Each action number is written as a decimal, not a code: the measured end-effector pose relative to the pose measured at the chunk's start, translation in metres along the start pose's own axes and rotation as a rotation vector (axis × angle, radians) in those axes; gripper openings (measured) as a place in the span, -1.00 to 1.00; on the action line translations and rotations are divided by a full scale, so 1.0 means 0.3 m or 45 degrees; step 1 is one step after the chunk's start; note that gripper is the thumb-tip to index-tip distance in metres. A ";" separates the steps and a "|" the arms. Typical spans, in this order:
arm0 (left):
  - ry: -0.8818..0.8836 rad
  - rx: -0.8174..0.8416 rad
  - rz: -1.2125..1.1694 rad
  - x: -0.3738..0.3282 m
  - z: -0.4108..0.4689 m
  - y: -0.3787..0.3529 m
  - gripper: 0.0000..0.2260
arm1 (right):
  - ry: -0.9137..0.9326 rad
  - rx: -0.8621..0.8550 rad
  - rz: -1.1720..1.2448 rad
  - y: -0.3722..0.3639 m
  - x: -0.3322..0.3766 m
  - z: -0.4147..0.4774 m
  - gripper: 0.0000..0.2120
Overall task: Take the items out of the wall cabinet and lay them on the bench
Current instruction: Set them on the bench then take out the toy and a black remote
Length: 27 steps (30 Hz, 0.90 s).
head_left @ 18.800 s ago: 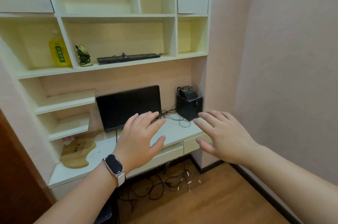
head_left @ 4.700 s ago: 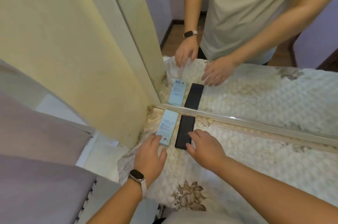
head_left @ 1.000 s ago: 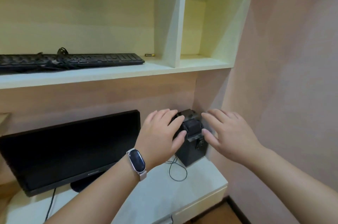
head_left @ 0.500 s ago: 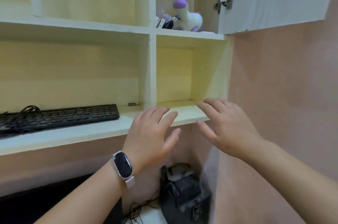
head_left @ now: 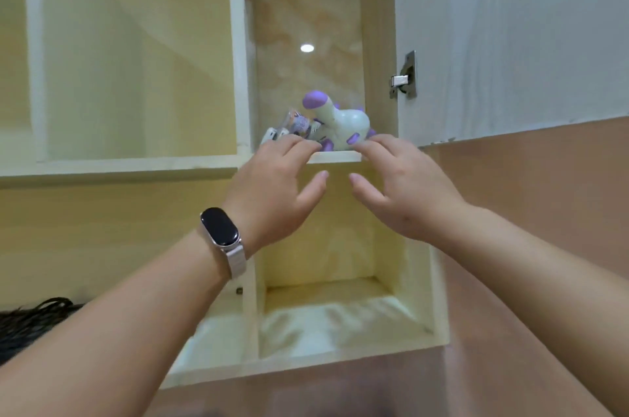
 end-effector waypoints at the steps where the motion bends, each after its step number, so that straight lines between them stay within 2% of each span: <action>1: -0.013 -0.015 0.014 0.000 0.038 0.004 -0.61 | -0.006 -0.033 0.038 0.000 -0.014 0.040 -0.52; 3: -0.019 -0.011 0.043 0.008 0.115 0.009 -0.60 | -0.020 -0.089 0.091 0.000 -0.038 0.117 -0.59; 6: 0.013 0.080 0.048 0.043 0.232 0.004 -0.61 | -0.048 -0.092 0.105 -0.004 -0.066 0.238 -0.58; 9: 0.052 0.208 0.136 0.069 0.304 -0.008 -0.65 | -0.088 0.011 0.042 -0.027 -0.092 0.358 -0.55; 14: 0.156 0.487 0.384 0.060 0.354 -0.040 -0.53 | -0.191 0.247 0.058 -0.100 -0.126 0.471 -0.44; 18: 0.237 0.597 0.582 0.062 0.380 -0.047 -0.80 | -0.230 0.321 0.075 -0.160 -0.150 0.492 -0.46; 22: 0.284 0.713 0.572 0.052 0.385 -0.052 -0.91 | -0.266 0.426 0.035 -0.188 -0.165 0.489 -0.36; 24: 0.316 0.739 0.544 0.047 0.388 -0.053 -0.84 | -0.305 0.455 0.030 -0.197 -0.173 0.486 -0.30; 27: 0.366 0.724 0.531 0.051 0.389 -0.059 -0.73 | -0.293 0.418 -0.002 -0.204 -0.181 0.487 -0.44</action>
Point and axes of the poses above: each hand's wrist, its own z-axis towards the middle knuckle, its own y-axis out of the back of the hand, x = y × z, the point moved 3 cm from there along z, towards the middle knuckle, and after that the axes turned 5 degrees about y, right-handed, at the moved point
